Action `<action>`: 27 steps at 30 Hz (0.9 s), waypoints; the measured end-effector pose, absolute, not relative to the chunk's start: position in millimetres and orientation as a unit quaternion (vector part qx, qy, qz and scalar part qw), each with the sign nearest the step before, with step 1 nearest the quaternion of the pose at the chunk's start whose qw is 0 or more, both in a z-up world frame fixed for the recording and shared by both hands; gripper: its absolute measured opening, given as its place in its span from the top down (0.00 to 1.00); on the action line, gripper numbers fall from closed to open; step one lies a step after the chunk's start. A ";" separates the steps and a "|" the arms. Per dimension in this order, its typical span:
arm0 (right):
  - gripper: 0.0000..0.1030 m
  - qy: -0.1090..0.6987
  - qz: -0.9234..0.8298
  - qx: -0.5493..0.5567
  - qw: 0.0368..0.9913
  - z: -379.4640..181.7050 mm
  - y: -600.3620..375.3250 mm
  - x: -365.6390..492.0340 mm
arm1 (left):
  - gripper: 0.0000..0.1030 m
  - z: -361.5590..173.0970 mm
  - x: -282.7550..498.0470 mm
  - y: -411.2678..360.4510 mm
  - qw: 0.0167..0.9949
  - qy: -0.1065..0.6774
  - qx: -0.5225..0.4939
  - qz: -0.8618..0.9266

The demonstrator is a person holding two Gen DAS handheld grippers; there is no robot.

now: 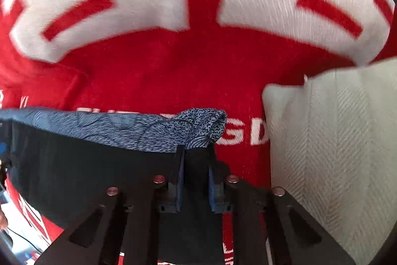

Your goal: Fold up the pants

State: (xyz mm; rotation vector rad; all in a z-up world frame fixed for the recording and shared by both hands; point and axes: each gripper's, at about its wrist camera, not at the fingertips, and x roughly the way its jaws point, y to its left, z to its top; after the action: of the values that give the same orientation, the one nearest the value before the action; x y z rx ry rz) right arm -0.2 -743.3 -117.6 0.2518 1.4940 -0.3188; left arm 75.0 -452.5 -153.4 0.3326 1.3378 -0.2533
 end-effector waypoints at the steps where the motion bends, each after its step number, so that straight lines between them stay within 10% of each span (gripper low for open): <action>1: 0.74 0.673 -0.163 0.137 0.708 -117.2 -751.3 -0.1 | 0.25 -151.9 77.9 -448.5 0.765 0.616 0.153 -0.112; 4: 0.57 0.660 -0.182 0.172 0.708 -105.5 -759.5 -4.1 | 0.25 -144.2 87.4 -432.7 0.775 0.602 0.164 -0.102; 27: 0.54 0.632 -0.120 0.137 0.753 -90.0 -575.3 -20.3 | 0.23 -195.4 198.1 -340.2 0.788 0.592 0.139 -0.094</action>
State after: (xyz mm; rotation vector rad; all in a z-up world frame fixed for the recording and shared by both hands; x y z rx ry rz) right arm -20.3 -575.3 -90.0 0.2990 1.3806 -0.2629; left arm 198.1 -340.2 -195.4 0.2990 1.2762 -0.2022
